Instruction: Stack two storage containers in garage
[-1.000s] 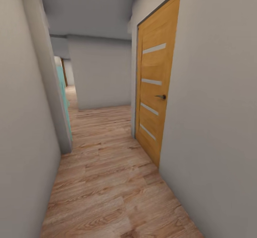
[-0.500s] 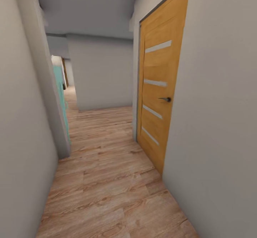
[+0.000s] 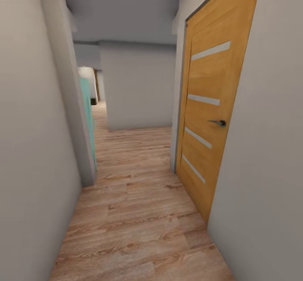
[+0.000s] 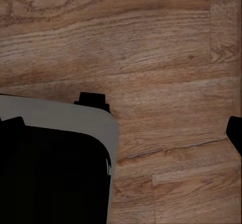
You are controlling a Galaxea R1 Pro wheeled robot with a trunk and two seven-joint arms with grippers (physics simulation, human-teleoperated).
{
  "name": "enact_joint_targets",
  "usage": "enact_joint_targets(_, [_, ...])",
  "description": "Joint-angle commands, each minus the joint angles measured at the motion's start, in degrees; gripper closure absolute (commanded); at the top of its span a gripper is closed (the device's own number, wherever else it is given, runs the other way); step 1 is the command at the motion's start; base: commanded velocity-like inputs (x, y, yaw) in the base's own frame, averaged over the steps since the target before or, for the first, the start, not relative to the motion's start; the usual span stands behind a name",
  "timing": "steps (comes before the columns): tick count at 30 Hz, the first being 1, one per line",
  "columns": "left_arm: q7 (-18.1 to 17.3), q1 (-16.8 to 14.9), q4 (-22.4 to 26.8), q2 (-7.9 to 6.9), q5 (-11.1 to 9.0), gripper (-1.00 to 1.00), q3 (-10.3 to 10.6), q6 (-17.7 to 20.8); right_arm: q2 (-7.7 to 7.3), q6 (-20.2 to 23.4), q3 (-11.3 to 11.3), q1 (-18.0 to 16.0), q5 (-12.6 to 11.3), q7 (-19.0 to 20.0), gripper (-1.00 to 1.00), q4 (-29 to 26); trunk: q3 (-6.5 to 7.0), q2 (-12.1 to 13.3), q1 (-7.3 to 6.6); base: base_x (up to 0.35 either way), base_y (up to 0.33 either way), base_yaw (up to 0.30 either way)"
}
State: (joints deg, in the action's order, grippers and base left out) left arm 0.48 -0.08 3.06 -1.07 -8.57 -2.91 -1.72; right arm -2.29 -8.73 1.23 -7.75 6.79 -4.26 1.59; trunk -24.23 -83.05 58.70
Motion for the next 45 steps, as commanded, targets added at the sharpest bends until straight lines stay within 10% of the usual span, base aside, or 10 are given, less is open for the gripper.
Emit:
enact_joint_targets(1, [0.0,0.0,0.0,0.01,-0.2,-1.00,-0.3,-0.1,-0.03,-0.2,0.1,-0.1,0.6,-0.3,-1.00,0.2,-0.06,0.0,0.03,0.293,-0.208,0.269])
enact_joint_targets(45, [0.0,0.0,0.0,-0.01,-0.3,-1.00,-0.2,0.1,-0.05,-0.1,0.2,-0.1,0.7,-0.2,-1.00,0.2,-0.06,0.0,0.03,0.311,-0.074,0.144])
